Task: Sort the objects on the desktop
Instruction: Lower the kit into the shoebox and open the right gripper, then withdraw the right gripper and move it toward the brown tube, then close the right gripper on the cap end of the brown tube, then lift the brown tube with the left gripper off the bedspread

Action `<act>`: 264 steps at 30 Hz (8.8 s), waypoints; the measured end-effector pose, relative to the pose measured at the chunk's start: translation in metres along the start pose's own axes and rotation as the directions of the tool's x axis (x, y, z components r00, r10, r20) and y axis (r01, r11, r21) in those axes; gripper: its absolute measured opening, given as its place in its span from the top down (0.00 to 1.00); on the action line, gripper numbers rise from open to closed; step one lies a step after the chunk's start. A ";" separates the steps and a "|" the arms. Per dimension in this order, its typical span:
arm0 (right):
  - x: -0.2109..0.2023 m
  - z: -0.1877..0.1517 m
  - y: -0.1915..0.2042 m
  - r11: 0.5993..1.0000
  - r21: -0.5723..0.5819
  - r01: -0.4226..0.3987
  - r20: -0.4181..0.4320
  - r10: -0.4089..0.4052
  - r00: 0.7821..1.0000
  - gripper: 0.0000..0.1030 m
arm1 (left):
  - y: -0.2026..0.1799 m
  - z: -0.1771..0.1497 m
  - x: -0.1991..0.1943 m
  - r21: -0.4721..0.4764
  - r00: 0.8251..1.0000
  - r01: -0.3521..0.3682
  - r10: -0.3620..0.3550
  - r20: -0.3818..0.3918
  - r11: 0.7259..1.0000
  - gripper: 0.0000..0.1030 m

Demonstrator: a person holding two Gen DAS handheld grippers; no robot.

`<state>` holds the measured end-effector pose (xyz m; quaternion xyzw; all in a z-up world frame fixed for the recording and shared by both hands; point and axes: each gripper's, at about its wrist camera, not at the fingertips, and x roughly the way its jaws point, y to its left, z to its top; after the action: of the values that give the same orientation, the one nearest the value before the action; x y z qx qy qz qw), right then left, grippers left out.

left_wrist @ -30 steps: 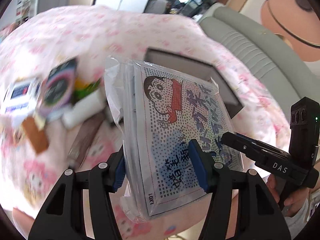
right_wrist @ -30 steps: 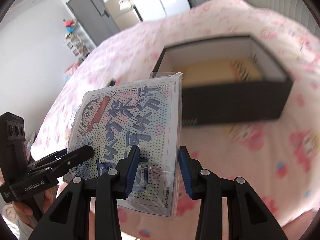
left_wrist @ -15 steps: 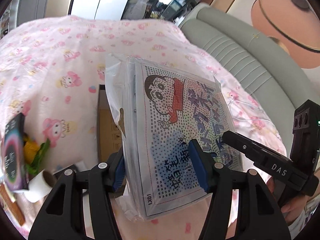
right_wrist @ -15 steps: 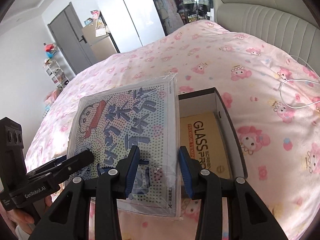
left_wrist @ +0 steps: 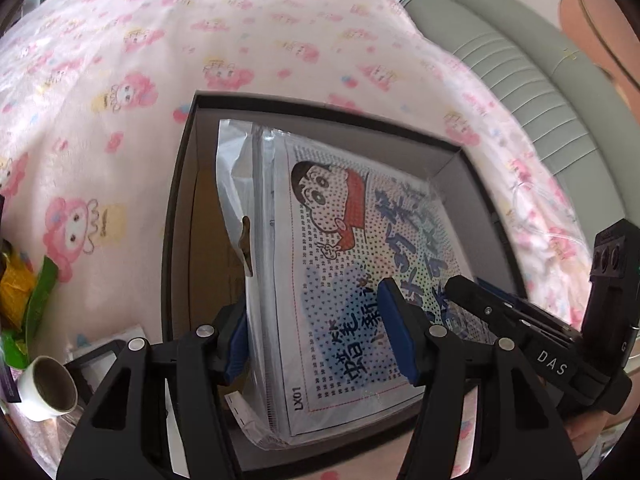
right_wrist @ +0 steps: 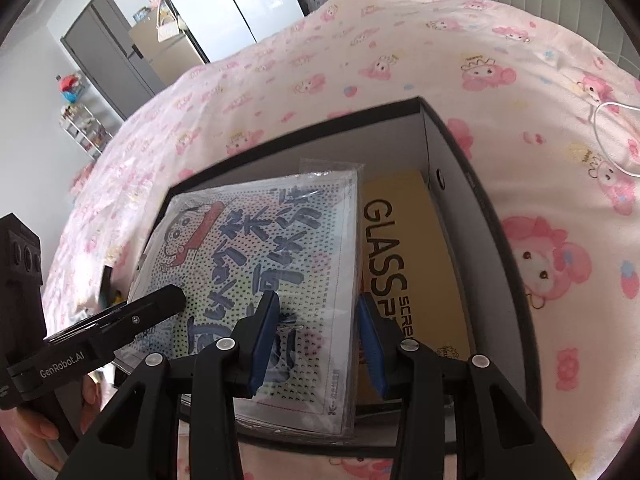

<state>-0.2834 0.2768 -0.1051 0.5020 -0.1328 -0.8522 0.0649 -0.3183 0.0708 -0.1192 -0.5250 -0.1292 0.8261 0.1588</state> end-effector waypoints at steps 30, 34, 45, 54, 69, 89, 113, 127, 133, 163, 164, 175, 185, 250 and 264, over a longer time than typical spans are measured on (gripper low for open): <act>0.058 0.009 -0.008 0.999 -0.036 0.016 -0.204 -0.023 0.979 0.63 | -0.032 -0.022 0.041 0.158 0.942 -0.244 0.273 -0.195 0.957 0.56; 0.057 0.007 -0.005 0.999 -0.050 0.018 -0.186 -0.027 0.982 0.63 | -0.035 -0.028 0.033 0.155 0.951 -0.229 0.255 -0.175 0.961 0.56; -0.045 -0.021 0.024 0.989 -0.079 0.124 0.090 -0.117 0.989 0.63 | -0.065 -0.050 -0.076 0.194 0.971 -0.226 0.203 0.128 0.955 0.56; -0.094 -0.050 0.070 0.991 -0.062 0.116 0.189 -0.103 0.977 0.63 | -0.065 -0.060 -0.144 0.211 0.939 -0.267 0.205 0.276 0.940 0.54; -0.157 -0.147 0.138 0.989 -0.132 0.068 0.255 -0.032 0.966 0.63 | -0.036 -0.154 -0.232 0.166 0.906 -0.323 0.253 0.340 0.932 0.47; -0.146 -0.201 0.188 0.961 -0.276 0.018 0.212 0.042 0.976 0.63 | 0.016 -0.225 -0.254 0.024 0.868 -0.369 0.335 0.366 0.929 0.46; 0.005 -0.189 0.235 0.927 -0.368 -0.073 -0.036 0.065 0.997 0.64 | 0.158 -0.224 -0.169 -0.234 0.894 -0.333 0.384 0.229 0.914 0.42; 0.059 -0.210 0.275 0.900 -0.362 -0.242 -0.206 0.176 0.963 0.63 | 0.218 -0.245 -0.157 -0.363 0.902 -0.341 0.411 0.134 0.867 0.66; 0.086 -0.214 0.289 0.903 -0.357 -0.240 -0.254 0.154 0.955 0.63 | 0.228 -0.251 -0.157 -0.390 0.901 -0.348 0.419 0.113 0.853 0.74; 0.082 -0.216 0.275 0.910 -0.274 -0.312 -0.300 0.227 0.927 0.64 | 0.220 -0.242 -0.148 -0.319 0.918 -0.344 0.387 0.082 0.883 0.74; 0.089 -0.217 0.276 0.913 -0.266 -0.310 -0.319 0.220 0.922 0.63 | 0.222 -0.244 -0.149 -0.328 0.920 -0.339 0.384 0.081 0.882 0.74; 0.054 -0.217 0.233 0.935 -0.242 -0.261 -0.240 0.203 0.949 0.82 | 0.200 -0.233 -0.140 -0.283 0.951 -0.252 0.291 0.106 0.926 0.73; 0.027 -0.202 0.179 0.953 -0.147 -0.265 -0.211 0.232 0.950 0.89 | 0.165 -0.207 -0.097 -0.247 0.991 -0.092 0.114 0.076 0.965 0.62; 0.003 -0.194 0.104 0.987 -0.155 -0.035 -0.123 0.015 0.992 0.76 | 0.137 -0.184 -0.043 -0.434 0.995 0.099 -0.090 0.043 0.896 0.53; 0.026 -0.220 0.122 0.971 -0.164 -0.173 -0.267 0.125 0.955 0.76 | 0.134 -0.203 -0.051 -0.464 0.993 0.118 -0.094 0.076 0.878 0.75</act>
<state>-0.1069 0.1181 -0.1922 0.5878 -0.0809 -0.7817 0.1921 -0.1307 -0.0633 -0.2119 -0.5187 -0.3569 0.7738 0.0692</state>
